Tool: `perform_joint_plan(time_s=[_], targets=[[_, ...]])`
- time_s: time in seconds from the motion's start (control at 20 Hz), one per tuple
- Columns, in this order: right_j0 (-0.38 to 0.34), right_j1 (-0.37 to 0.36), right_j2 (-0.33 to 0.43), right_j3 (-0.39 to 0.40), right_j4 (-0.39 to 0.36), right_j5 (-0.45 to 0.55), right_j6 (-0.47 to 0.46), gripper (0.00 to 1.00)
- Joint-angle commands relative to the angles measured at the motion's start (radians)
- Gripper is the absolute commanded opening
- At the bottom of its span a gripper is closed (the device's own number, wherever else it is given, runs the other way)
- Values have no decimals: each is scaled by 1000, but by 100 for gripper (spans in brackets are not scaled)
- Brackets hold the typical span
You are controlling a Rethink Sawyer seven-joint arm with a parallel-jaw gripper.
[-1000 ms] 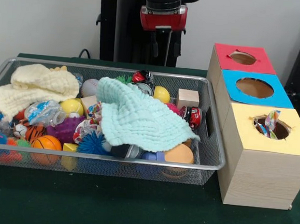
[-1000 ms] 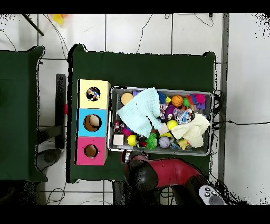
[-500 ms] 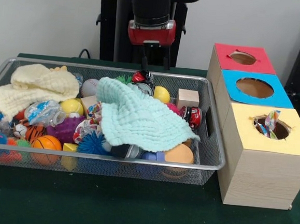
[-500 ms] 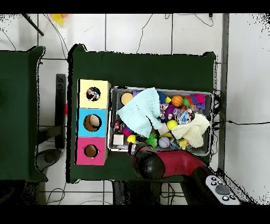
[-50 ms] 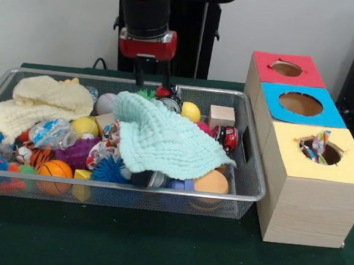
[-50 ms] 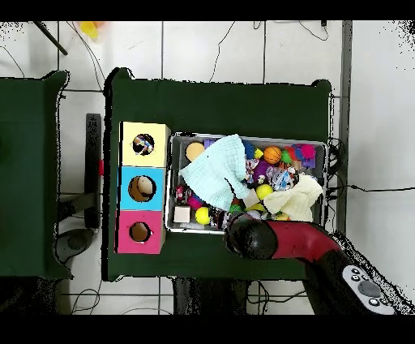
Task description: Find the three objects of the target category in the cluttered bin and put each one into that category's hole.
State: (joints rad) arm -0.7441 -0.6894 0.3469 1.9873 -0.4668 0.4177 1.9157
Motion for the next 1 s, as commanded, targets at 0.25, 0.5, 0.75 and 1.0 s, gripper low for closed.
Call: perform_joint_plan(time_s=[0.25,0.5,0.75,1.0], targets=[[-22,134,103,-421,-40,251,-225,100],[-32,190,136,-522,-25,309,-260,100],[-39,243,163,-613,-24,357,-294,100],[-51,237,179,-643,-40,387,-323,100]])
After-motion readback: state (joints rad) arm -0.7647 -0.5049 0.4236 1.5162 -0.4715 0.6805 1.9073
